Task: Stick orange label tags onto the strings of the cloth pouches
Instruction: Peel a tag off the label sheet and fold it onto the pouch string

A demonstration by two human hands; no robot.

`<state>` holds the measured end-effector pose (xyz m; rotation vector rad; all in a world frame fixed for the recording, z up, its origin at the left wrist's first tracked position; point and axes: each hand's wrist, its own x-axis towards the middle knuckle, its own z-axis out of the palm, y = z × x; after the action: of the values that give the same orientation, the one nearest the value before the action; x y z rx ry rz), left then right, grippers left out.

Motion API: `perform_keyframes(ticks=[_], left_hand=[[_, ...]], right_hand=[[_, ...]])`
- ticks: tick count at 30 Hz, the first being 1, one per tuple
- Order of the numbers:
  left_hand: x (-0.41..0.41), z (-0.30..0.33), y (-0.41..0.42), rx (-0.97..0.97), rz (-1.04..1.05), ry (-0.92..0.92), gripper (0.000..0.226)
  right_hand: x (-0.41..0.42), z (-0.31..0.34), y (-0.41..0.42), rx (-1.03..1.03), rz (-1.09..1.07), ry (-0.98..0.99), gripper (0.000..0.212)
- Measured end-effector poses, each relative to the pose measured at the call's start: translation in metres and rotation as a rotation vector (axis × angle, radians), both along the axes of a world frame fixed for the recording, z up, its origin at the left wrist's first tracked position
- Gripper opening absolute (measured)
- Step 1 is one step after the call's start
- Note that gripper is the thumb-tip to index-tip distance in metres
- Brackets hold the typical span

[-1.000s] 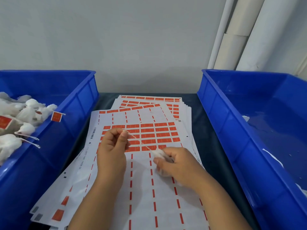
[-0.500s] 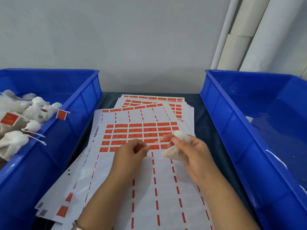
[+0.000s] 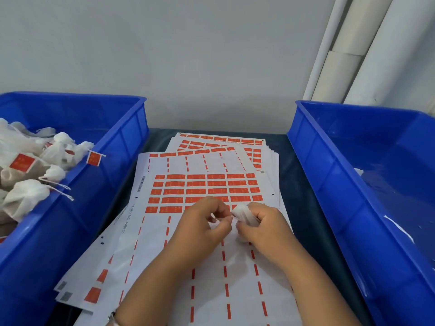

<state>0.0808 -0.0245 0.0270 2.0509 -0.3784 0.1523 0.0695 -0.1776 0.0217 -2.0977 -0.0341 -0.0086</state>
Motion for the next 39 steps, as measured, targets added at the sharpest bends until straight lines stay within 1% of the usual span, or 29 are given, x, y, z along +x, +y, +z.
perform_keyframes(ticks=[2,4,6,9,12,15,18,22,26,28,30,33,35,37,39], left_hand=[[0.001,0.002,-0.001,-0.009,0.012,-0.033,0.024],[0.002,0.001,-0.001,-0.034,0.006,-0.037,0.022],[0.001,0.000,-0.002,-0.069,-0.010,-0.001,0.021],[0.000,-0.002,-0.004,-0.091,-0.001,0.056,0.017],[0.001,-0.002,-0.004,-0.104,0.052,0.101,0.016],[0.002,0.000,-0.004,-0.143,0.077,0.149,0.015],[0.003,0.001,-0.004,-0.208,0.089,0.192,0.016],[0.004,0.003,-0.003,-0.309,0.099,0.262,0.015],[0.005,0.004,-0.001,-0.445,0.101,0.351,0.014],[0.005,0.006,-0.001,-0.522,0.087,0.408,0.016],[0.005,0.006,-0.001,-0.559,0.082,0.448,0.021],[0.005,0.004,-0.002,-0.499,0.088,0.472,0.020],[0.004,0.003,-0.003,-0.459,0.081,0.480,0.018],[0.004,0.003,-0.004,-0.406,0.079,0.435,0.017],[0.003,0.005,-0.003,-0.328,0.068,0.341,0.017]], right_hand=[[-0.001,0.001,0.001,-0.012,0.061,0.020,0.013],[-0.001,0.002,0.001,-0.004,0.131,0.043,0.010],[-0.002,0.002,0.001,0.043,0.203,0.080,0.006],[-0.002,0.001,0.000,0.070,0.249,0.092,0.007],[-0.002,0.000,0.001,0.030,0.208,0.037,0.003],[-0.003,0.000,0.004,-0.007,0.157,-0.024,0.008],[-0.003,0.001,0.006,-0.043,0.102,-0.092,0.009],[-0.005,0.002,0.009,-0.034,0.056,-0.157,0.013],[-0.006,0.004,0.011,0.043,0.026,-0.200,0.016],[-0.007,0.005,0.013,0.102,0.019,-0.205,0.014],[-0.008,0.006,0.015,0.148,0.018,-0.202,0.014],[-0.009,0.007,0.017,0.231,-0.009,-0.198,0.026],[-0.008,0.007,0.016,0.275,-0.046,-0.191,0.028],[-0.007,0.006,0.016,0.280,-0.063,-0.172,0.025],[-0.006,0.004,0.016,0.268,-0.061,-0.152,0.025]])
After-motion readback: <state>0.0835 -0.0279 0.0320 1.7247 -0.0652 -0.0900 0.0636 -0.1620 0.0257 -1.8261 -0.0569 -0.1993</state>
